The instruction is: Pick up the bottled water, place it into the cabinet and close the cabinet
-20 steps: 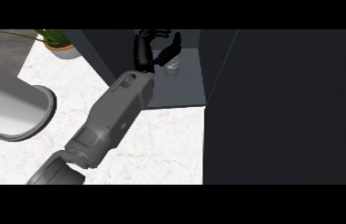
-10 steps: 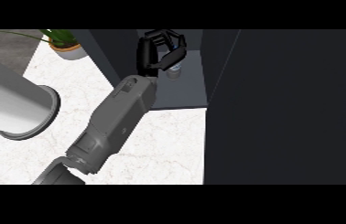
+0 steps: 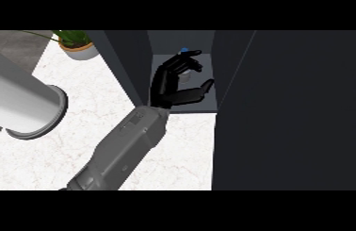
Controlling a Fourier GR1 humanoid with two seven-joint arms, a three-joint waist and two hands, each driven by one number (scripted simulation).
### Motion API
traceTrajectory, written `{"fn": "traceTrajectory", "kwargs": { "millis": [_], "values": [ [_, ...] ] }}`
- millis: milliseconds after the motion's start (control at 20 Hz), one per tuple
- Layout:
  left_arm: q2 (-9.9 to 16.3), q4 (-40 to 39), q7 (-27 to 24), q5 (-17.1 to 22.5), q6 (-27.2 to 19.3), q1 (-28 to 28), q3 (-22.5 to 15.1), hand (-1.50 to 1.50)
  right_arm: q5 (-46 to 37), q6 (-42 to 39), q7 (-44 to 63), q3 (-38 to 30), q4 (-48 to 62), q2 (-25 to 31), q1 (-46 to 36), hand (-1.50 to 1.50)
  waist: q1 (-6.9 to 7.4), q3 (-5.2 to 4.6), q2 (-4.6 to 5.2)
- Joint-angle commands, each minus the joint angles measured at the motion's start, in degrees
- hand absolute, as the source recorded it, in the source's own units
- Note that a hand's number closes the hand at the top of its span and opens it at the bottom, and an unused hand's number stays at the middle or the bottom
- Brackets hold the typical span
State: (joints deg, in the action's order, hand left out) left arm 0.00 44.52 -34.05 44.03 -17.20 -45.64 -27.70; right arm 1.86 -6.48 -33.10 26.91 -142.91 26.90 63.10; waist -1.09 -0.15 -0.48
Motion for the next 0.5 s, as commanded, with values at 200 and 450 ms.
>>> {"fn": "traceTrajectory", "kwargs": {
  "millis": [200,450],
  "values": [
    [0.64,19.32,0.63,-2.07,-1.14,20.77,-11.22,-1.50,-5.24,3.30,2.10,3.54,-6.37,0.10,2.72,-1.50,2.07,0.05,-0.54],
    [8.04,32.83,-0.99,-2.44,-3.34,34.05,-13.21,-1.50,-5.06,5.26,4.31,3.12,-8.88,1.02,1.87,-1.50,3.62,0.00,-0.49]
  ]
}}
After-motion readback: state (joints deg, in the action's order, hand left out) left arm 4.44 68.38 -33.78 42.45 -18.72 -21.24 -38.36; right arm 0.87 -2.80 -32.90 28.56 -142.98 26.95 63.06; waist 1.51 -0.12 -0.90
